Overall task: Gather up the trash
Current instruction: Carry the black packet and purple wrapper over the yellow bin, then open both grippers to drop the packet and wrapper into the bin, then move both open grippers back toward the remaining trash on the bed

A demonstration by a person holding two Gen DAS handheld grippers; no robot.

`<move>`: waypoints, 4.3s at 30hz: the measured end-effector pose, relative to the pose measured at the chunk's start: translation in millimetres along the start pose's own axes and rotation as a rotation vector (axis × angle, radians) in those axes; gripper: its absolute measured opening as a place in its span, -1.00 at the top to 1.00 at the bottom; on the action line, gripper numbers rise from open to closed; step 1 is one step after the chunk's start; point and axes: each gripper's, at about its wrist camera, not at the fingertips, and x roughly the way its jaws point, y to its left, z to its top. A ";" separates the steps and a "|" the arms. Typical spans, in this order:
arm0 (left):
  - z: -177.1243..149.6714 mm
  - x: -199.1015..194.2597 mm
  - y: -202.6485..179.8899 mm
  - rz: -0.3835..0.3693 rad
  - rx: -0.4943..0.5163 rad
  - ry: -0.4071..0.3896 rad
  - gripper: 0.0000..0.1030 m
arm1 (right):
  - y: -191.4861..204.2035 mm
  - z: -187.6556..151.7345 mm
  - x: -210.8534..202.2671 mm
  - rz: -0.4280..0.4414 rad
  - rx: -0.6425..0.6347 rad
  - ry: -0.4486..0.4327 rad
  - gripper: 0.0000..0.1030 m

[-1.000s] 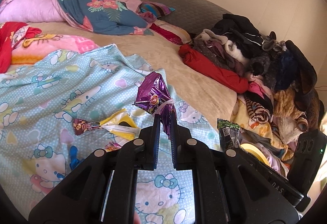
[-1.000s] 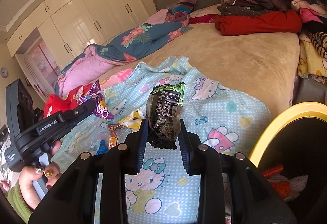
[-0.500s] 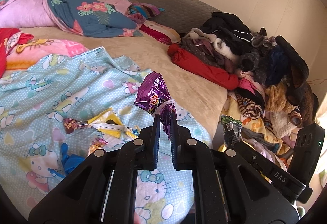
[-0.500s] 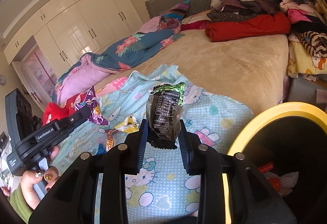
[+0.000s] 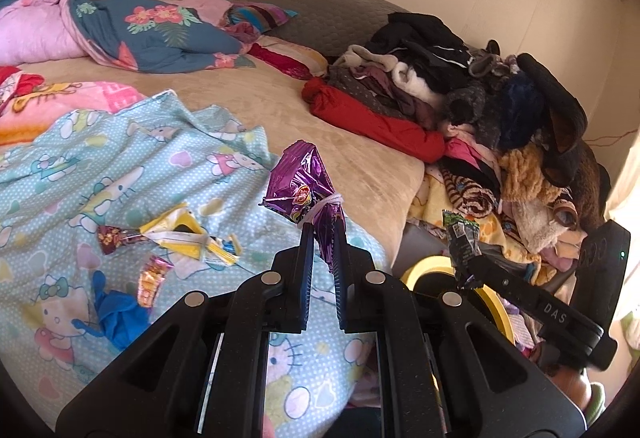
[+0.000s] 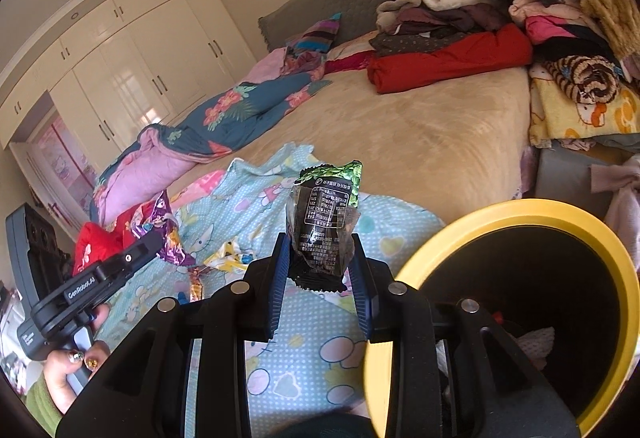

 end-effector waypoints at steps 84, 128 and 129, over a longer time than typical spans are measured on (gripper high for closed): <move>-92.0 96.4 -118.2 -0.219 0.209 0.258 -0.78 | -152.3 -10.1 -41.7 -0.220 0.345 0.055 -0.34; -36.2 23.9 -2.9 0.069 0.119 0.005 -0.78 | 7.8 -5.5 26.8 -0.041 -0.083 0.038 -0.49; -34.0 22.7 0.9 0.078 0.115 -0.001 -0.78 | 10.9 -6.1 29.0 -0.038 -0.090 0.041 -0.49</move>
